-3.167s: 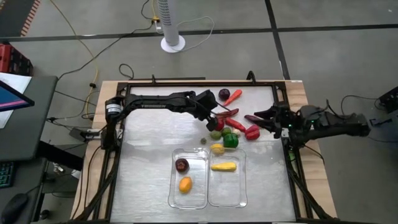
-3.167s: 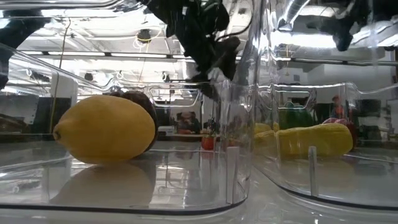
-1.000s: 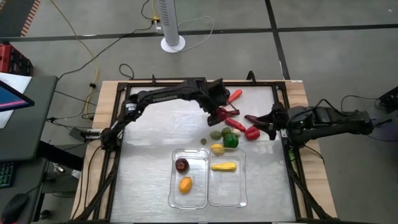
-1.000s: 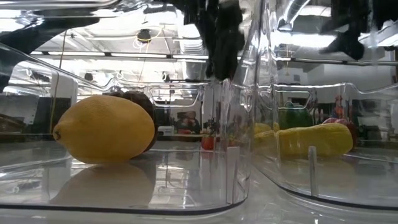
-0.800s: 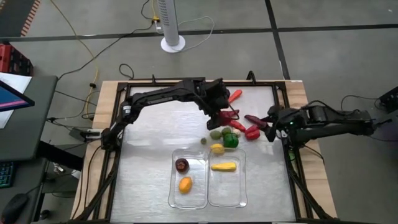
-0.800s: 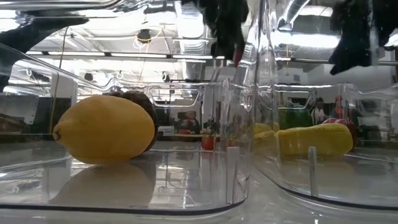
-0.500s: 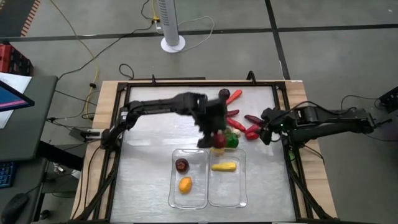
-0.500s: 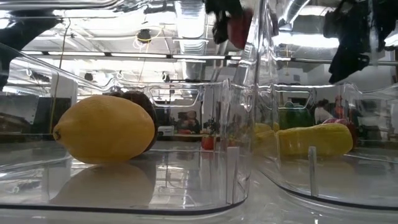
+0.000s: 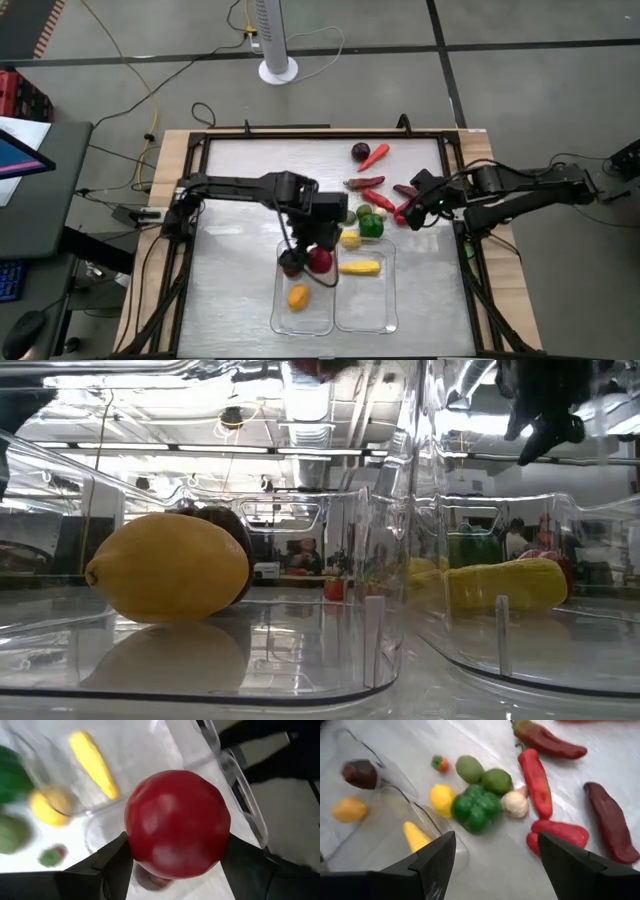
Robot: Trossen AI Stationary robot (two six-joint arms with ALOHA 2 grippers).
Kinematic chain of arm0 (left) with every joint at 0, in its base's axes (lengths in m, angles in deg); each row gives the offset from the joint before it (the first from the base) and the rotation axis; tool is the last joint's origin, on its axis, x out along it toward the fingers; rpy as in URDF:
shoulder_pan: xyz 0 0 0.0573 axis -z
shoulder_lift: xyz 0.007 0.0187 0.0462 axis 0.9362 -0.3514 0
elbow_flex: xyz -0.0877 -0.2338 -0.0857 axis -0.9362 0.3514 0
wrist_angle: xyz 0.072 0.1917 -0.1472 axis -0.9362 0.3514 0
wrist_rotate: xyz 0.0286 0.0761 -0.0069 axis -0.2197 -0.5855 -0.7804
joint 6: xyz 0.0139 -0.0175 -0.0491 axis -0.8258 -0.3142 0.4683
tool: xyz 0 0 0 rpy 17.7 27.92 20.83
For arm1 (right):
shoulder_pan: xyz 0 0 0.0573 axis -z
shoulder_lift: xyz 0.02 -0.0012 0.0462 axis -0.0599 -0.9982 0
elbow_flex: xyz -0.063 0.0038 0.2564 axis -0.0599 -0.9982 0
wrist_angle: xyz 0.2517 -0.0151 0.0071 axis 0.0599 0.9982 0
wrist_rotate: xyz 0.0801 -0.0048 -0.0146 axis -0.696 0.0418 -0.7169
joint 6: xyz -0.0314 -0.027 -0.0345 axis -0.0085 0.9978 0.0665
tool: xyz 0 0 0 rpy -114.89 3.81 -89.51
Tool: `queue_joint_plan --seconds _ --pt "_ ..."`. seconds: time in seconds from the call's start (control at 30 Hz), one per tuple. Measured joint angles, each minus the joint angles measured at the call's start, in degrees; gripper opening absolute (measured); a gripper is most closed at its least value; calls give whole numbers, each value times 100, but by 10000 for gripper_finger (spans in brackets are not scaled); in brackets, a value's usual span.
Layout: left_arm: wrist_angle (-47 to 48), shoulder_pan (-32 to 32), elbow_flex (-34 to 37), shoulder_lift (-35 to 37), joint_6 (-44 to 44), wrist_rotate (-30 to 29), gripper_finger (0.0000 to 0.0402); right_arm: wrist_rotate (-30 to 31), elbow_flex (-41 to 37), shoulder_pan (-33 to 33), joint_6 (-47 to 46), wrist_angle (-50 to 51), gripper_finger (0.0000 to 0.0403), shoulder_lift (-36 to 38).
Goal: Sort produce into baskets
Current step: Put the red tomato into the left transparent bin
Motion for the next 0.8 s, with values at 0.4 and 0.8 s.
queue_joint_plan --seconds 0.4,0.8 --pt "-2677 314 4109 1986 1402 -1075 248 136 422 -652 -216 290 309 -344" --pt "-3089 355 4827 2289 2758 -1474 277 287 452 -741 402 406 309 -62"
